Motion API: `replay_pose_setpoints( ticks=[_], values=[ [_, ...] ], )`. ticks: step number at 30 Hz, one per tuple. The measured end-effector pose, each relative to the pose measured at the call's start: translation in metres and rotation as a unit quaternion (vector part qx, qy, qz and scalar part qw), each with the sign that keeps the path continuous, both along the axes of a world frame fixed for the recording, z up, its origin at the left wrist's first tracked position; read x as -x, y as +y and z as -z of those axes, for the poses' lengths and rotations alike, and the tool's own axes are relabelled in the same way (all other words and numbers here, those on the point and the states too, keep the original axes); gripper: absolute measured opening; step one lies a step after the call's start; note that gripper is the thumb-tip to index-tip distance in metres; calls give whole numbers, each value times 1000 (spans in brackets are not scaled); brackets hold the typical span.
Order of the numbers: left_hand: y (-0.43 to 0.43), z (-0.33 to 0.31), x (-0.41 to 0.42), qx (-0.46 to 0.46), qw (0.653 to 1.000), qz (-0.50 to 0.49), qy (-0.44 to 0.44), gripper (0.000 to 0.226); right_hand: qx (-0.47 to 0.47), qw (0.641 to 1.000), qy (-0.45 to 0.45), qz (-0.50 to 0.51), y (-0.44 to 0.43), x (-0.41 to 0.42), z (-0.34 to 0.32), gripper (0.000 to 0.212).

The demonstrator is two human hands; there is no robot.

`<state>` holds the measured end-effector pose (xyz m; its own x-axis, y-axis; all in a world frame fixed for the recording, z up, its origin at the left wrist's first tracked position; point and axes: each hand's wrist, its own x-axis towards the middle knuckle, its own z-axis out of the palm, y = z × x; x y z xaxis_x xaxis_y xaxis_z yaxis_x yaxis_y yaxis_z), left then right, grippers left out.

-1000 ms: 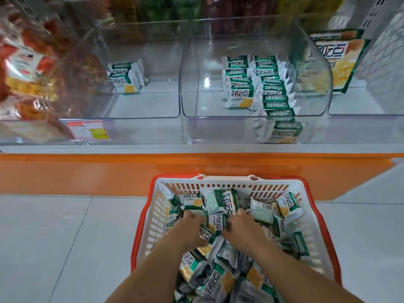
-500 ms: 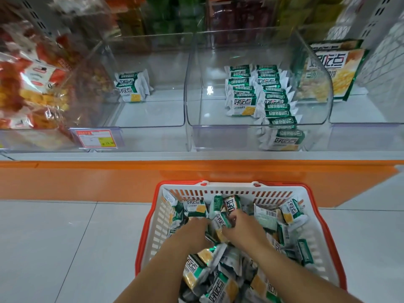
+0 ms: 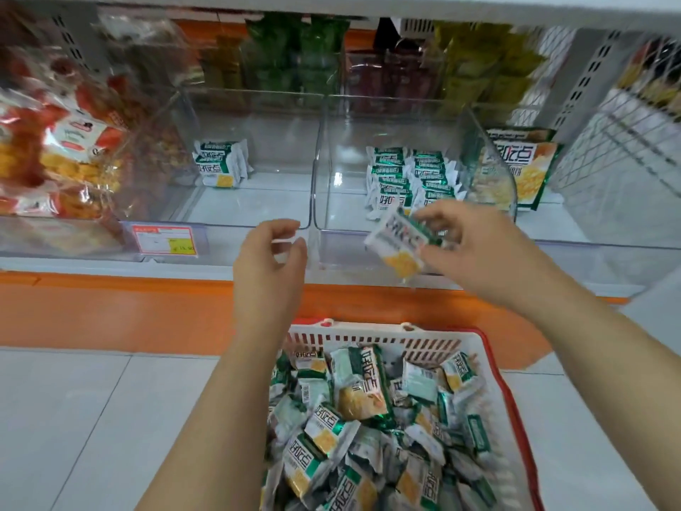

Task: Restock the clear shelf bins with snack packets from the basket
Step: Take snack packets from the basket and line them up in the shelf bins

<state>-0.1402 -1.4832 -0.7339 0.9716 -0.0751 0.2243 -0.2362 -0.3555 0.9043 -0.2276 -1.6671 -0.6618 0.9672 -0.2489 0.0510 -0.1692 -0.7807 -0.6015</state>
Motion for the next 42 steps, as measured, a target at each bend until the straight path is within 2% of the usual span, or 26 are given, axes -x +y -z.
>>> replay_pose_setpoints(
  ticks=[2, 4, 7, 11, 20, 27, 32, 35, 38, 40, 42],
  values=[
    [-1, 6, -1, -19, 999, 15, -31, 31, 34, 997, -58, 28, -7, -21, -5, 28],
    [-3, 11, -2, -55, 996, 46, -48, 42, 90, 992, -73, 57, -17, -46, 0, 29],
    [-6, 16, -2, -130, 987, 69, -71, 50, 140, 987, -44, 64, -35, -84, 17, 27],
    [-7, 23, -1, -176, 977, 96, -74, 51, 183, 982, 36, 37, -53, -117, 46, 23],
    [-11, 24, -3, -179, 976, 99, -78, 45, 338, 938, 72, 34, -62, -135, 63, 19],
    [-11, 26, -2, -171, 977, 98, -83, 45, 342, 938, 56, 29, -64, -143, 65, 26],
    [-11, 28, -3, -179, 975, 98, -90, 45, 306, 949, 72, 38, -66, -138, 58, 15],
    [-12, 29, -2, -166, 977, 91, -100, 42, 250, 967, 7, 42, -64, -129, 51, 14],
    [-11, 28, 1, -81, 990, 43, -107, 28, 182, 976, -113, 26, -52, -106, 49, 13],
    [-9, 27, 3, -55, 992, 32, -110, 20, 144, 962, -232, -11, -35, -80, 50, 11],
    [-7, 30, 3, -75, 990, 69, -101, 19, 124, 938, -319, -52, -18, -50, 60, 9]
  ],
)
